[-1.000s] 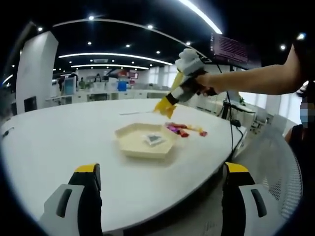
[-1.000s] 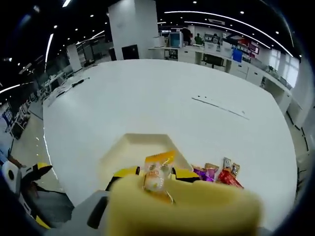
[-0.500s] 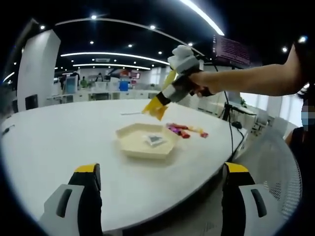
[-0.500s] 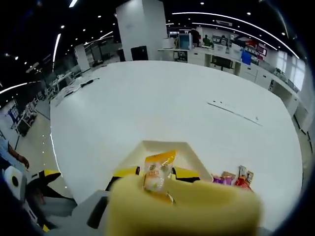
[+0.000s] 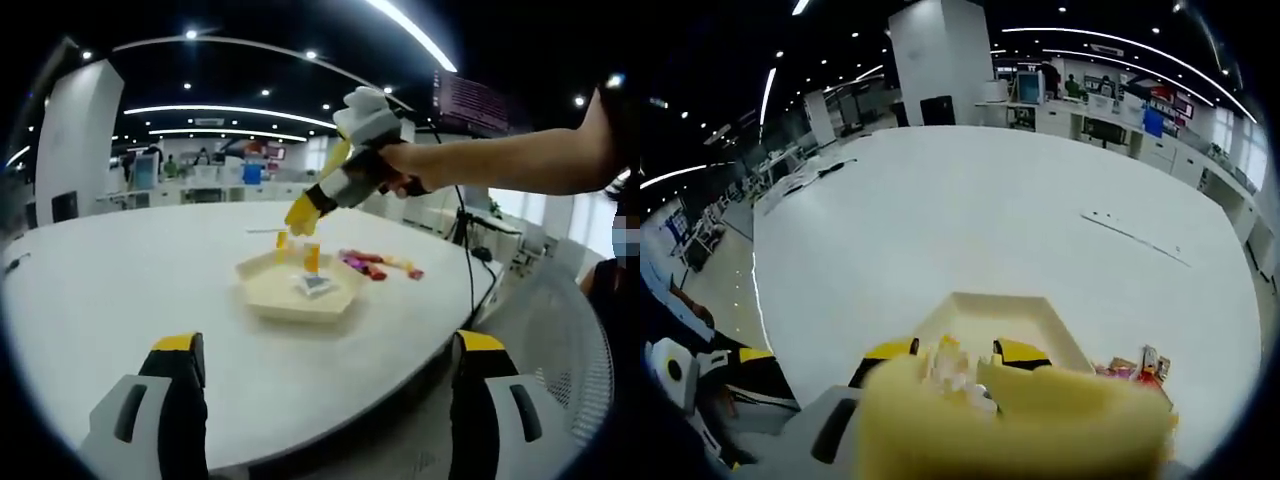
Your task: Place the target food into the container with the food tongs after gripping and lifting it, then release it inside without dropping or visibly crushing the food.
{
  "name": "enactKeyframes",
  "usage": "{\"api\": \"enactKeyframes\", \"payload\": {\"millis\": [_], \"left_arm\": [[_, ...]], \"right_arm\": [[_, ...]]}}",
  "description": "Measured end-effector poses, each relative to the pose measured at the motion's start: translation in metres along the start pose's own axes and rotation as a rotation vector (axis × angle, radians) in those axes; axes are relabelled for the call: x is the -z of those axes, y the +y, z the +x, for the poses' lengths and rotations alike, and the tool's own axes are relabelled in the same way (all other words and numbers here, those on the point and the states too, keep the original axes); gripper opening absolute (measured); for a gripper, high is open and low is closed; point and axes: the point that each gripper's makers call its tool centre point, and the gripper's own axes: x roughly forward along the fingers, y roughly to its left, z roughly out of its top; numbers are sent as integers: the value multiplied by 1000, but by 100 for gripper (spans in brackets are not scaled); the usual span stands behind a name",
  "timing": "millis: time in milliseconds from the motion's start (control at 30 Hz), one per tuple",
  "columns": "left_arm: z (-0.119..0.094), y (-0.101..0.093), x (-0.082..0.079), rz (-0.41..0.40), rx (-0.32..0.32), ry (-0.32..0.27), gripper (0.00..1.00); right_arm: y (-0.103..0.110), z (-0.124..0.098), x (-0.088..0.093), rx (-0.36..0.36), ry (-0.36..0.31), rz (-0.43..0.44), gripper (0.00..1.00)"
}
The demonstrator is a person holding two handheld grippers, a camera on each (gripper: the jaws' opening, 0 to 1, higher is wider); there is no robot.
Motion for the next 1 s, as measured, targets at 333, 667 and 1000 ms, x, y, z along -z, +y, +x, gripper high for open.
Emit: {"api": "enactKeyframes", "payload": {"millis": [333,667,1000], "left_arm": [[-1,1,-1,3,-6,-5,99],[-1,3,0,-1,-18,-2,98],[-1,0,0,-1,-2,3,96]], "right_arm": [[-8,-8,8,9,4,-1,30],[-54,-31,38,70,41,6,31],[-120,-72,88,177,75,69,31]]}}
